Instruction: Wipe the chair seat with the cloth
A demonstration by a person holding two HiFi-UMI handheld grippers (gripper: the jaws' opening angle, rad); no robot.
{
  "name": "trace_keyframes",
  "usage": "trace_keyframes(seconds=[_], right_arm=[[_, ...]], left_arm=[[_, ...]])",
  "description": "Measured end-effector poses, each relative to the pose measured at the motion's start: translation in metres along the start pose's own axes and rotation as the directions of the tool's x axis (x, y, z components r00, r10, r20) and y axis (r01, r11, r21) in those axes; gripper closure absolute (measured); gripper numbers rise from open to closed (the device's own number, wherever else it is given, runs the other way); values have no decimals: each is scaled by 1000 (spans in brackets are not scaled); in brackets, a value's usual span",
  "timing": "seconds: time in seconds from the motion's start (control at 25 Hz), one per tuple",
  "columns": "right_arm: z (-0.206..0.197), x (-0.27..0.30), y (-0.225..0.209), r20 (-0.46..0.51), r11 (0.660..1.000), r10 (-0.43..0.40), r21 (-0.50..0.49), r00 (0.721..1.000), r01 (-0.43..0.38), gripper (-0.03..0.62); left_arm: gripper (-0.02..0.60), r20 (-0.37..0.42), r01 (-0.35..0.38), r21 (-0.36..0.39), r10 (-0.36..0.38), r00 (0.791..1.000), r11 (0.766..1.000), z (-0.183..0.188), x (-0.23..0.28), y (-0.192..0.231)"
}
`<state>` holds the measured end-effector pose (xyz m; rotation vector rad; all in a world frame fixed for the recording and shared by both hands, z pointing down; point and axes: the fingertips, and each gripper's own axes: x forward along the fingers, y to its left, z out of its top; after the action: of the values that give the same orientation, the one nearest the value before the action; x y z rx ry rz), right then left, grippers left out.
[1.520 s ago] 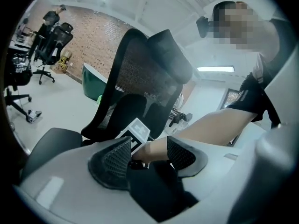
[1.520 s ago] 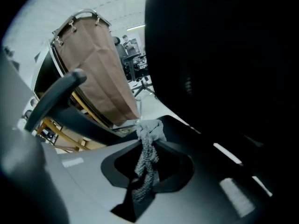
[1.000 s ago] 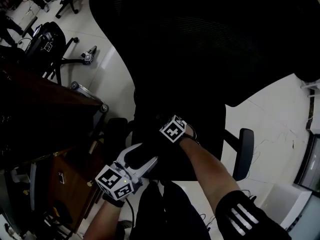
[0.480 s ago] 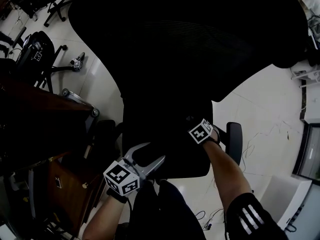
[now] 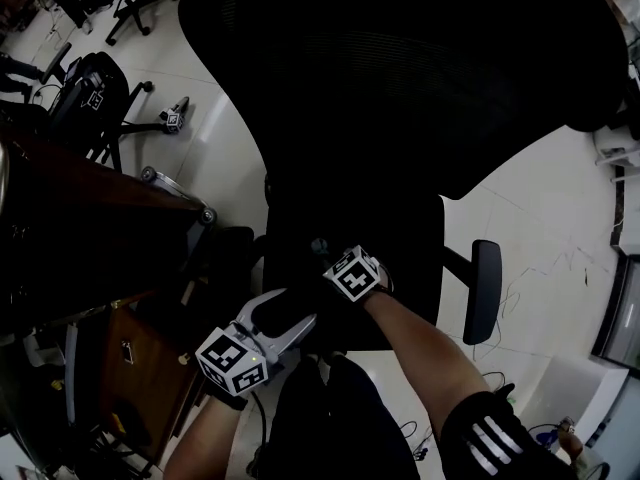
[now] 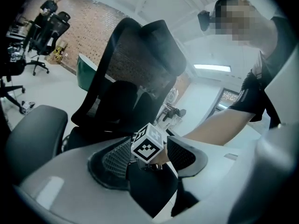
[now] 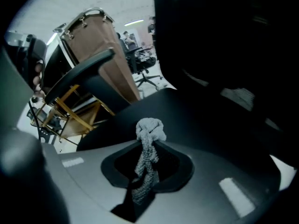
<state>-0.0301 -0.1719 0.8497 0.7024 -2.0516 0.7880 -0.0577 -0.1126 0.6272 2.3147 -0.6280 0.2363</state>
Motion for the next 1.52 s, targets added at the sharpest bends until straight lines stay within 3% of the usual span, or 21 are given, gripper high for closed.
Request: trace_keyframes(seconds=[0.16, 0.36, 0.6, 0.92, 1.16, 1.32, 1.52], right_arm=[[18, 36, 56, -11, 995, 74, -72, 997, -74, 534], [-1, 55, 72, -51, 992, 80, -90, 995, -85, 534], [-61, 30, 31, -137, 994, 2, -104, 991, -16, 534], [-167, -56, -52, -228, 987, -159, -21, 961, 159, 534], [-204, -96, -81, -271, 963, -243, 49, 932, 265, 536], [-190, -95, -70, -231, 953, -246, 118, 941, 278, 536], [-107, -61, 10, -47, 986, -118, 114, 992, 123, 536]], left_arm=[[318, -2, -52, -14, 52, 999, 999, -8, -23, 10], [317, 1, -53, -14, 53, 999, 999, -14, -31, 9], [316, -16, -9, -24, 8, 1000, 1000, -29, -20, 0], [311, -121, 83, -37, -87, 989, 996, -62, 12, -27], [310, -146, 128, -28, -131, 981, 991, -66, 20, -43], [310, -144, 125, -23, -127, 981, 992, -63, 10, -45], [310, -114, 85, -16, -87, 990, 996, -54, -25, -39]])
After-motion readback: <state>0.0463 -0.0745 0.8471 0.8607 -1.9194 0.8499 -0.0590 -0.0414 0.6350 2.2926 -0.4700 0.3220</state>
